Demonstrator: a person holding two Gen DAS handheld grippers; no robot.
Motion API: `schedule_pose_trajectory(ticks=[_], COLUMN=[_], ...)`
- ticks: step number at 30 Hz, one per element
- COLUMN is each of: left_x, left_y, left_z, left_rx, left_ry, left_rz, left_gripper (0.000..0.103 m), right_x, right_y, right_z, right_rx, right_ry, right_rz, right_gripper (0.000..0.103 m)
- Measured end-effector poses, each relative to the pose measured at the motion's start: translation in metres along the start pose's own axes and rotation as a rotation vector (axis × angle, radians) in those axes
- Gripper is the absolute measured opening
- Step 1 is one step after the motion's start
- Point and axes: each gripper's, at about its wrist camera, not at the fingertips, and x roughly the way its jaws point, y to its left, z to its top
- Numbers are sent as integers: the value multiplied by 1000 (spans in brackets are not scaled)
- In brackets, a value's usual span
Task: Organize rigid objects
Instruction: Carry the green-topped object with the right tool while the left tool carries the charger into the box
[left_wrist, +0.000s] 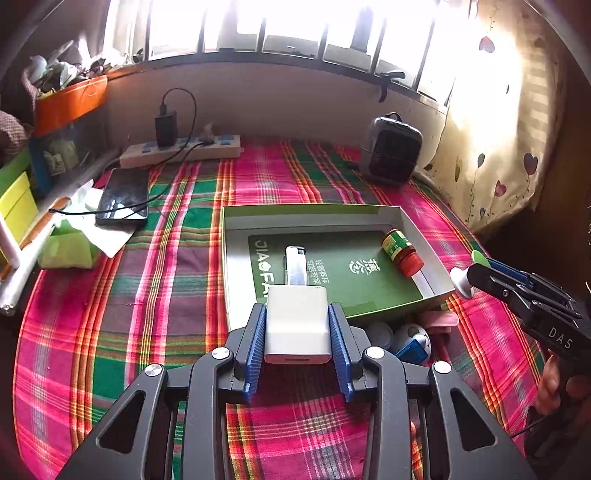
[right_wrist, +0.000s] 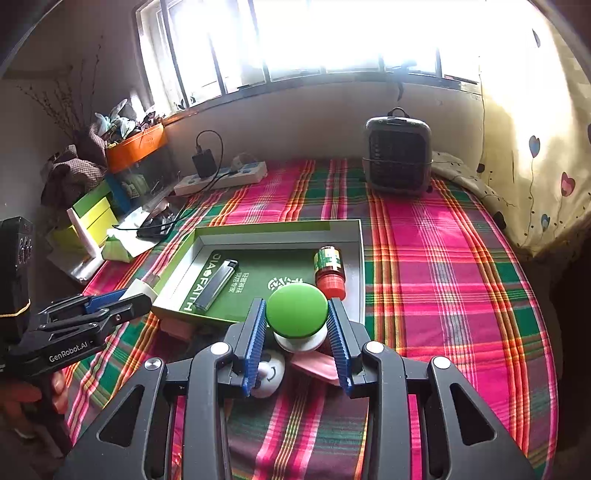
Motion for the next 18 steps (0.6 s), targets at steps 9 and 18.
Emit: schedule_pose_trajectory(ticks=[9, 18], left_x=[27, 58], left_y=[11, 21], left_z=[23, 41], left_rx=[-26, -27], left_ry=[19, 41], left_rz=[-15, -10], left_gripper=[32, 32], right_x=[30, 74], right_y=[8, 12], right_z=[23, 37], right_rx=[-23, -34], right_ry=[18, 75], right_rz=[36, 74], right_gripper=[35, 35])
